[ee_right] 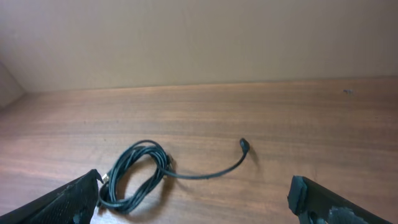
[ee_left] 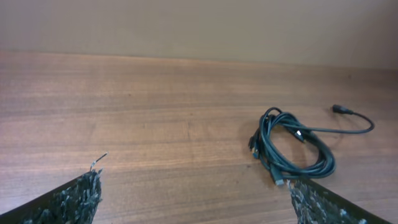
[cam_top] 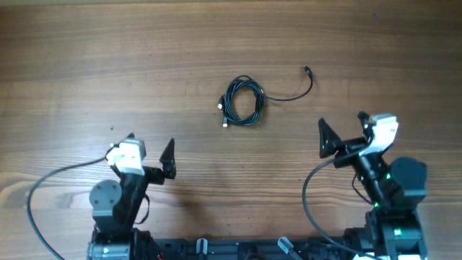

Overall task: Untangle cables
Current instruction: 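Reach both grippers toward the black cable coil and grasp it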

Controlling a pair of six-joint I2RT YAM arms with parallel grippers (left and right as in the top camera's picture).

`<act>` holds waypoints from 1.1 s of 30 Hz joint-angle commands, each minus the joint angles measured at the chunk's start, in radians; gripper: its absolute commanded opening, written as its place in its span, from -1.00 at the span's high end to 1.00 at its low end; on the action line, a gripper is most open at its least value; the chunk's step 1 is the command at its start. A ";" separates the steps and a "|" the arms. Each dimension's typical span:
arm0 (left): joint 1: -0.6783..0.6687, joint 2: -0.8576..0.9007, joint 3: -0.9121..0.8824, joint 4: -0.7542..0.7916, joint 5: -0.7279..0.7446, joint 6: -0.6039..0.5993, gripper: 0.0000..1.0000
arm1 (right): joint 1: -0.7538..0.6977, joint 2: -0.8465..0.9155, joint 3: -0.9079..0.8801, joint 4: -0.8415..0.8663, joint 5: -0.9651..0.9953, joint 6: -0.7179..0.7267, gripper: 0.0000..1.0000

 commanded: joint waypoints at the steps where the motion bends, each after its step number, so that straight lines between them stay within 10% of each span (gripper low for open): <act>1: 0.006 0.189 0.178 0.000 0.008 -0.002 -1.00 | -0.005 0.106 0.121 -0.026 -0.044 -0.004 -0.99; 14: -0.233 1.123 1.211 -0.563 0.142 0.028 -1.00 | -0.005 0.600 0.768 -0.528 -0.151 -0.109 -1.00; 22: -0.285 1.246 1.214 -0.504 0.205 -0.085 -1.00 | -0.005 0.726 0.810 -0.567 -0.222 0.108 -0.99; 33: -0.329 1.610 1.214 -0.293 0.042 -0.299 -0.33 | -0.005 0.726 0.810 -0.578 -0.222 0.109 -0.99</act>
